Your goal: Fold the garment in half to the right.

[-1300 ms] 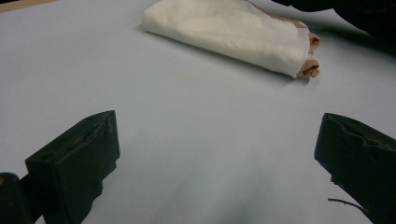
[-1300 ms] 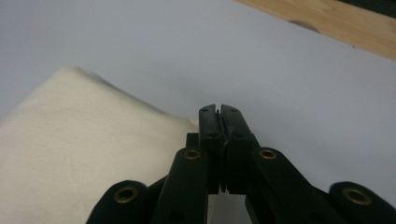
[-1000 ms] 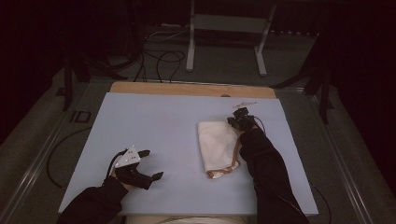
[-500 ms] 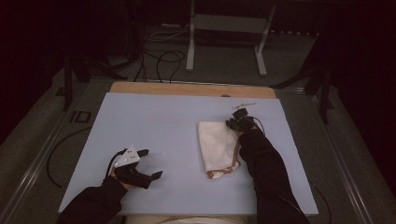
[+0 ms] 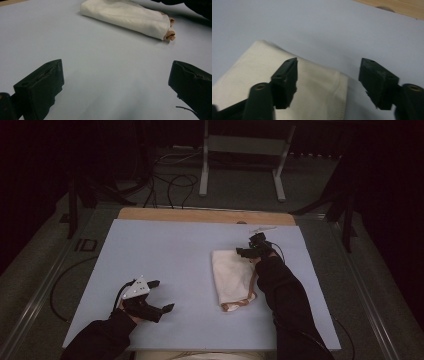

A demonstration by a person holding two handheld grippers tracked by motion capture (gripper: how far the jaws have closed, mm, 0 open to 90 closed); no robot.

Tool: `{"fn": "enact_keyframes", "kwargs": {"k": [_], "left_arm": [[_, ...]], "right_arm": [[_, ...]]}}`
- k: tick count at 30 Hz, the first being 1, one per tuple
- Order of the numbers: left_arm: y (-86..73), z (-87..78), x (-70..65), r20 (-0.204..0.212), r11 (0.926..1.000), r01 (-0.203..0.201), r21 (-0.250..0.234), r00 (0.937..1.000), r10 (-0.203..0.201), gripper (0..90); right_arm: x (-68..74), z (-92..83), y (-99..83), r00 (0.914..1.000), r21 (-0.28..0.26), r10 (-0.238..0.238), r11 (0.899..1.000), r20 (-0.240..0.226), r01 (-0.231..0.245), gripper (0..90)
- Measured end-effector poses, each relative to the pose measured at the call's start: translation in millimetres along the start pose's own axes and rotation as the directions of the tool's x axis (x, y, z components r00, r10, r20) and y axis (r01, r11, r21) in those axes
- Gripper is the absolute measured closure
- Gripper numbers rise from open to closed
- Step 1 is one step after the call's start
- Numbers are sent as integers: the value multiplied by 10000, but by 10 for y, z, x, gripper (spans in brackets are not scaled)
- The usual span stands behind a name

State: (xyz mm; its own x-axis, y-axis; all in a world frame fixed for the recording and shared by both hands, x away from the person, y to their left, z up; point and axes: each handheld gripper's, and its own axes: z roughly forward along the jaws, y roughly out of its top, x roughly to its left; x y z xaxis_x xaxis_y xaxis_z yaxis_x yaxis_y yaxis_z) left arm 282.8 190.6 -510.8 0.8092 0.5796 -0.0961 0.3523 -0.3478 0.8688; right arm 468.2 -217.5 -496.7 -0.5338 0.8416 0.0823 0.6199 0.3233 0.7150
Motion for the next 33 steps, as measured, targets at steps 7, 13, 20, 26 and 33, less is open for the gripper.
{"fn": "enact_keyframes", "kwargs": {"k": [7, 13, 20, 26, 33], "left_arm": [[4, -8, 4, -13, 10000, -33, 24, 10000, 33, 10], [2, -15, 10, -36, 10000, 5, 42, 10000, -5, 10], [-2, -22, 42, -83, 10000, 55, 72, 10000, -55, 10], [-20, -37, 79, -216, 9998, 122, 144, 9997, -119, 10], [-18, -62, 78, -247, 9999, 95, 129, 9997, -92, 10]], "right_arm": [[91, -48, 56, 9960, 165, -169, 9997, -882, 184, 131], [179, -82, 78, 9890, 92, -418, 9990, -1422, 435, 109], [280, -121, 102, 9833, -10, -631, 9980, -1709, 639, 109], [341, -188, 110, 9800, -238, -904, 9959, -1771, 875, 107], [365, -293, 81, 9786, -310, -1048, 9944, -1773, 1008, 107]]}}
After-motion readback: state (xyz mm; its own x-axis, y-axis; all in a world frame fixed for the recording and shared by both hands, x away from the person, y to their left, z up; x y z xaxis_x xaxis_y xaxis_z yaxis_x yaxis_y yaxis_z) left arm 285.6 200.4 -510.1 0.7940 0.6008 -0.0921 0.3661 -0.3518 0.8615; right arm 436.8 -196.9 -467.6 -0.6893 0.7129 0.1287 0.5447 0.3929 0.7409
